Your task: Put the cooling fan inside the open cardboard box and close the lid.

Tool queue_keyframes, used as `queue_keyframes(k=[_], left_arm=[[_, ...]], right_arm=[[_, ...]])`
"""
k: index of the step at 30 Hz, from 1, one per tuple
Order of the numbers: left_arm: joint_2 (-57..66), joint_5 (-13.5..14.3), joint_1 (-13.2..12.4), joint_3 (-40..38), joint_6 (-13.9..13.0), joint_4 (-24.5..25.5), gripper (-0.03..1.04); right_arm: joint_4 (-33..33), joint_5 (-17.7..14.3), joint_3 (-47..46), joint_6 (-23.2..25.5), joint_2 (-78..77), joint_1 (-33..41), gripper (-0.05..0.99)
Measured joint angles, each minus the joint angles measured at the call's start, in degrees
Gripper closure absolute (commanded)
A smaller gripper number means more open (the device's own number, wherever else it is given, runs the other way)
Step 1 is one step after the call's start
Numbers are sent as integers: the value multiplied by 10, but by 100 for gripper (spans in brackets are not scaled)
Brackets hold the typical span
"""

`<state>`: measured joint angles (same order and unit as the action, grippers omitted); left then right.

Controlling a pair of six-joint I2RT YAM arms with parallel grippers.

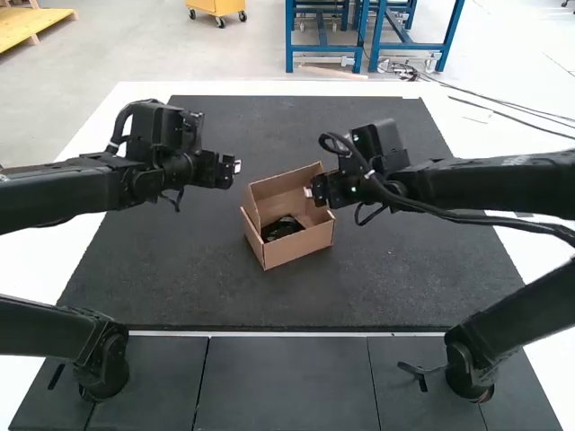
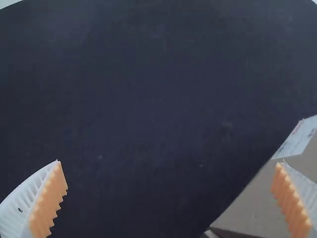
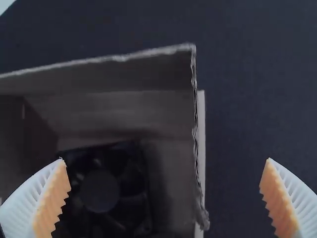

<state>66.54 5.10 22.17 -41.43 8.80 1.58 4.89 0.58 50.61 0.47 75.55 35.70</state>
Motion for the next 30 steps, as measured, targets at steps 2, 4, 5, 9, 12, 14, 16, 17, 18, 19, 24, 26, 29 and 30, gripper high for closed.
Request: queue_keyframes(k=[2,4,5,9,12,14,16,17,18,19,24,26,29,30], left_arm=[[7,0,0,-11,0,3,4],[11,0,0,-21,-2,9,4],[13,0,0,-25,-4,12,4],[23,-2,0,-46,-17,33,4],[35,-6,1,-59,-24,50,4],[40,-7,5,-61,-26,56,4],[42,-9,14,-61,-26,59,4],[44,-9,20,-61,-26,59,4],[45,-9,27,-61,-26,59,4],[48,-10,31,-61,-26,58,4],[63,-15,42,-61,-26,49,4],[68,-15,41,-61,-26,49,4],[70,-15,41,-61,-28,50,4],[70,-15,41,-61,-28,51,4]], right_arm=[[1,0,0,-5,-16,0,5],[0,3,0,-8,-29,-2,6],[-1,5,0,-9,-36,-4,6],[-16,7,5,-14,-58,-25,6],[-31,9,23,-18,-66,-43,6],[-43,11,42,-21,-68,-51,6],[-56,14,61,-23,-71,-56,6],[-61,18,71,-23,-75,-58,6],[-66,21,80,-24,-78,-59,6],[-69,24,87,-25,-81,-59,6],[-89,37,103,-25,-90,-59,6],[-95,40,103,-25,-90,-59,6],[-114,45,110,-25,-90,-59,6],[-120,46,114,-24,-90,-59,6]])
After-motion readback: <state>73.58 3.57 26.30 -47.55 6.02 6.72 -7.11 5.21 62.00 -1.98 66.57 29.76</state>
